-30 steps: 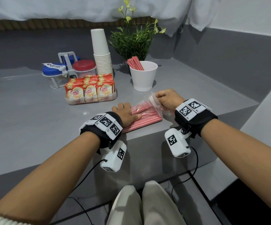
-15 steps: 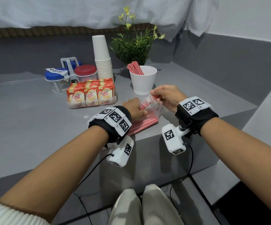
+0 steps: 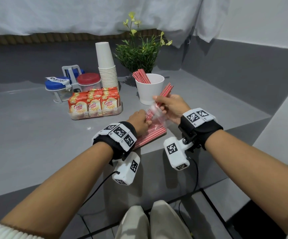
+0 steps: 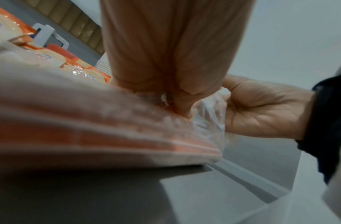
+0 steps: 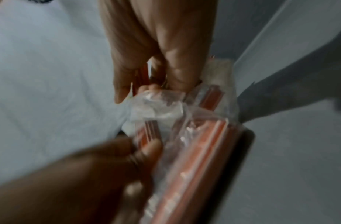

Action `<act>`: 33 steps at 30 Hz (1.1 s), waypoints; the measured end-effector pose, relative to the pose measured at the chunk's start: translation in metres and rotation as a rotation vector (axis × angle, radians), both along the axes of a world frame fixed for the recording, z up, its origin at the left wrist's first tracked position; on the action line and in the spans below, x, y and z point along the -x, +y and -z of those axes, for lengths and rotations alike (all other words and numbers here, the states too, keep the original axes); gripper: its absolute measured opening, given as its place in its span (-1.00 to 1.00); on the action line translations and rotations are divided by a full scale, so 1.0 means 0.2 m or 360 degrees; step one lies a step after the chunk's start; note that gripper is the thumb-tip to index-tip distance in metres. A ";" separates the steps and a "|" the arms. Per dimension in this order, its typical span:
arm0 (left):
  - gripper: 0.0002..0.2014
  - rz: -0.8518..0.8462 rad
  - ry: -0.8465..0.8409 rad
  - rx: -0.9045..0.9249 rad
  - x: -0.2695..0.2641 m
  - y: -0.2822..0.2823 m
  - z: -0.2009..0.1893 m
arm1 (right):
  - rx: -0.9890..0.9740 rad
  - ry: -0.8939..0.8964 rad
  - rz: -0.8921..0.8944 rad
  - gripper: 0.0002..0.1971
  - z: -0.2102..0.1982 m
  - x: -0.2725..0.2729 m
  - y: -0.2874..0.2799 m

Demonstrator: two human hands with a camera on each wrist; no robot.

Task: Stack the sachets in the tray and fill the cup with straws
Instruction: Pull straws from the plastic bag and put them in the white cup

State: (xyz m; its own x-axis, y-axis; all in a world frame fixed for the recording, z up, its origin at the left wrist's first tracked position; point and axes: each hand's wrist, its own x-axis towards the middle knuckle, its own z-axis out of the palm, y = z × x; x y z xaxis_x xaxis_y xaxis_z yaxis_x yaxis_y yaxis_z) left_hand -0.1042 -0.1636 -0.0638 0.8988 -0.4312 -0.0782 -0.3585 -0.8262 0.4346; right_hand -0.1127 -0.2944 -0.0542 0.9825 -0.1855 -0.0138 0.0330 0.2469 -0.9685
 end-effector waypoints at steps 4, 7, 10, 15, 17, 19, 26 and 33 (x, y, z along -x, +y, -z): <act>-0.66 0.0001 0.0028 0.0048 0.00 0.00 0.01 | 0.0578 -0.0005 0.0185 -0.68 0.06 -0.04 0.05; -0.66 0.0010 0.0078 0.0084 0.01 0.03 0.00 | 0.0756 -0.0104 0.0381 -0.89 0.03 -0.05 0.06; -0.62 0.0012 0.0059 0.0055 0.01 0.05 -0.02 | 0.0781 -0.0212 0.0521 -0.69 0.04 -0.06 0.03; -0.69 0.0010 -0.0143 0.0043 -0.01 0.07 -0.07 | 0.0693 -0.0288 0.0520 -0.64 0.07 -0.06 0.02; -0.70 0.0053 -0.0130 -0.0017 0.00 0.06 -0.09 | 0.0563 -0.0321 0.0517 -0.66 0.04 -0.07 0.02; -0.72 0.0112 -0.0049 -0.0137 0.01 0.05 -0.11 | 0.0550 -0.0373 0.0508 -0.68 -0.02 -0.08 0.00; -0.48 0.0106 0.0241 -0.0334 0.01 0.04 -0.08 | 0.0732 -0.0429 0.0432 -0.78 -0.04 -0.08 -0.04; -0.47 0.0100 0.0246 -0.0388 0.02 0.03 -0.08 | 0.0714 -0.0152 0.0323 -0.71 0.12 -0.03 -0.04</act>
